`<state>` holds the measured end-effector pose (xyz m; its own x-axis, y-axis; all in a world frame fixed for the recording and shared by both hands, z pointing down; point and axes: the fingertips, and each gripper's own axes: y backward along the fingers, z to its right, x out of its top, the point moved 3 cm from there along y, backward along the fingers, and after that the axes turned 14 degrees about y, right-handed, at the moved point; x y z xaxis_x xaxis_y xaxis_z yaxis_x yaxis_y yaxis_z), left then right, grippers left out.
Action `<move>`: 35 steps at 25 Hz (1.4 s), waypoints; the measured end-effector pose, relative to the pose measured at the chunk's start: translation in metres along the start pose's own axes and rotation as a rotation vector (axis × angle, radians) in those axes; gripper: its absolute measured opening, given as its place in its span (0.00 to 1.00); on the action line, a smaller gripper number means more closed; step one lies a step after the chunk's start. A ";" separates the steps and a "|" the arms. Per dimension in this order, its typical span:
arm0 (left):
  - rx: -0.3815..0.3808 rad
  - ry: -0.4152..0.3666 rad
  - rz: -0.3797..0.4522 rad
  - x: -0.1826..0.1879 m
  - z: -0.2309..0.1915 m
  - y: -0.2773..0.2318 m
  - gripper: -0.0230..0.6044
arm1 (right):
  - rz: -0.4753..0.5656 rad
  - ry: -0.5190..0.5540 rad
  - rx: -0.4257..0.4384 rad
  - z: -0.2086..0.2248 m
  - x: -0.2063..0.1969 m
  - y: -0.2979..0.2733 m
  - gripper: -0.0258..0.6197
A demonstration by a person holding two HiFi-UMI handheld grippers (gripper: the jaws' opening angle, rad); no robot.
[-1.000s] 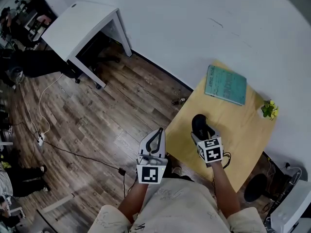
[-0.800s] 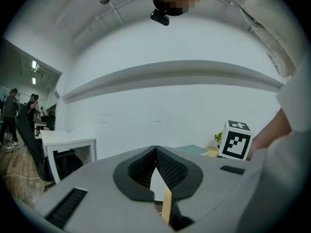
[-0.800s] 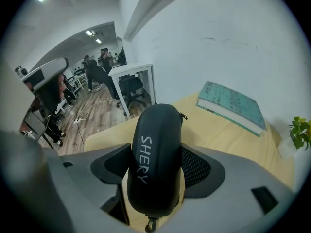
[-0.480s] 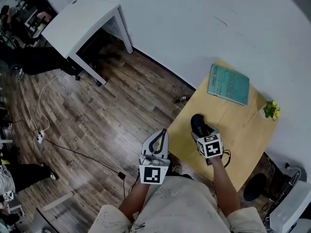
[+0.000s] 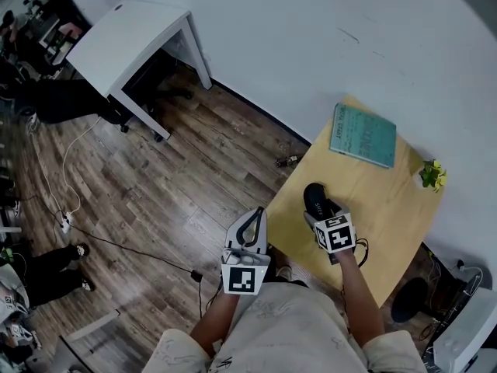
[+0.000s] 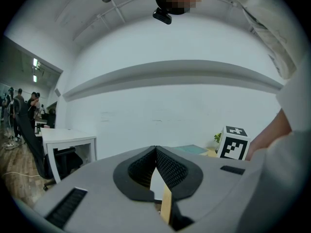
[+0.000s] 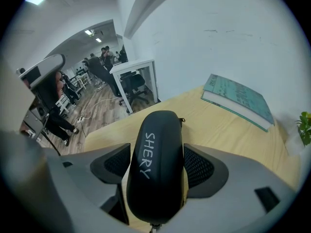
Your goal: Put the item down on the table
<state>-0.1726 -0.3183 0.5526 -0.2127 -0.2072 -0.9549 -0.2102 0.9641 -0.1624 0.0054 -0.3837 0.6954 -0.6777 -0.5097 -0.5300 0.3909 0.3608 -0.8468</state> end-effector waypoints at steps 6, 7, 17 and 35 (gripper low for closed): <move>-0.005 -0.009 0.002 0.003 0.008 0.004 0.05 | 0.060 -0.004 -0.009 0.001 0.002 0.014 0.58; -0.006 -0.011 0.002 0.003 0.010 0.005 0.05 | 0.074 -0.006 -0.016 0.002 0.003 0.018 0.58; -0.024 -0.037 0.014 0.015 0.040 0.009 0.05 | 0.230 -0.022 -0.089 0.015 0.012 0.079 0.58; -0.076 -0.096 0.128 0.068 0.098 0.015 0.05 | 0.647 -0.048 -0.320 0.030 0.014 0.236 0.58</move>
<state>-0.0970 -0.3012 0.4611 -0.1514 -0.0635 -0.9864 -0.2601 0.9653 -0.0222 0.1068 -0.3292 0.4865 -0.3414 -0.1477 -0.9282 0.4978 0.8093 -0.3118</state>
